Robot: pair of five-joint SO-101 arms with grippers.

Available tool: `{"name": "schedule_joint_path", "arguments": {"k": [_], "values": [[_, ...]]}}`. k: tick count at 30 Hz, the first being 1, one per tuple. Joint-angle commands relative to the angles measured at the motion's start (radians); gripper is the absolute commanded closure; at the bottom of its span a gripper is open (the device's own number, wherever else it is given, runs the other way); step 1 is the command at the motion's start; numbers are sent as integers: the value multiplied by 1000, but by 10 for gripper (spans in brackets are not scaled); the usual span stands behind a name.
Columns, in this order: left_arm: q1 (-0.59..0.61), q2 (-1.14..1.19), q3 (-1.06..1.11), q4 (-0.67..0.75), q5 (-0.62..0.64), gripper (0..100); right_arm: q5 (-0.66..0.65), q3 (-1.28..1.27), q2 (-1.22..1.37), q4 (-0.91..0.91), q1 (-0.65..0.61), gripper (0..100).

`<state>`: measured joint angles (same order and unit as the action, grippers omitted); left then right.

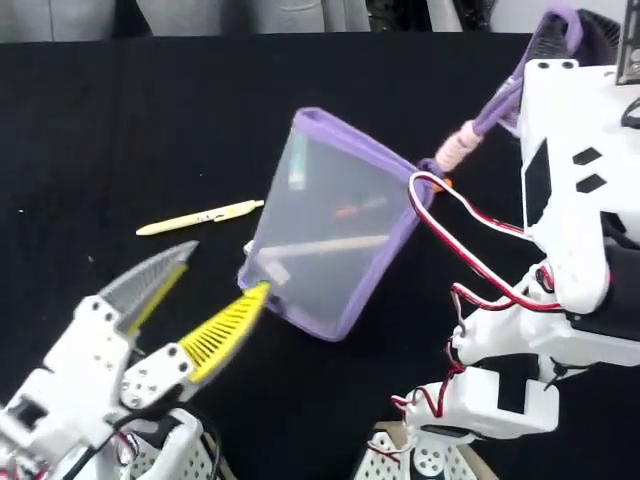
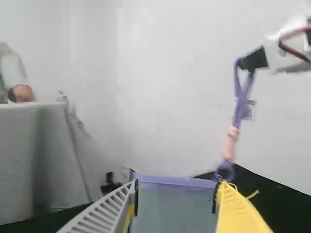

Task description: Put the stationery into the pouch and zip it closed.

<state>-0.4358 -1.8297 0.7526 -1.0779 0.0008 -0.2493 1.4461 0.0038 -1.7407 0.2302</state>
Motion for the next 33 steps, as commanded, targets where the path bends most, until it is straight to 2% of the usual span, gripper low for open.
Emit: {"name": "schedule_joint_path", "arguments": {"k": [1,5,13,21,26,33], "values": [[189,5,-67,-5,12,734,-9,10,-38,-5,-3,987],[334,5,-27,14,14,734,-14,22,-68,14,-5,987],[433,5,228,209,15,734,-17,-45,-162,150,-9,987],[541,5,295,282,101,734,-17,-125,-302,23,-12,987],[545,5,303,287,100,731,-18,-237,-314,18,-18,987],[552,8,320,290,97,730,-9,-317,-317,81,-167,987]]}}
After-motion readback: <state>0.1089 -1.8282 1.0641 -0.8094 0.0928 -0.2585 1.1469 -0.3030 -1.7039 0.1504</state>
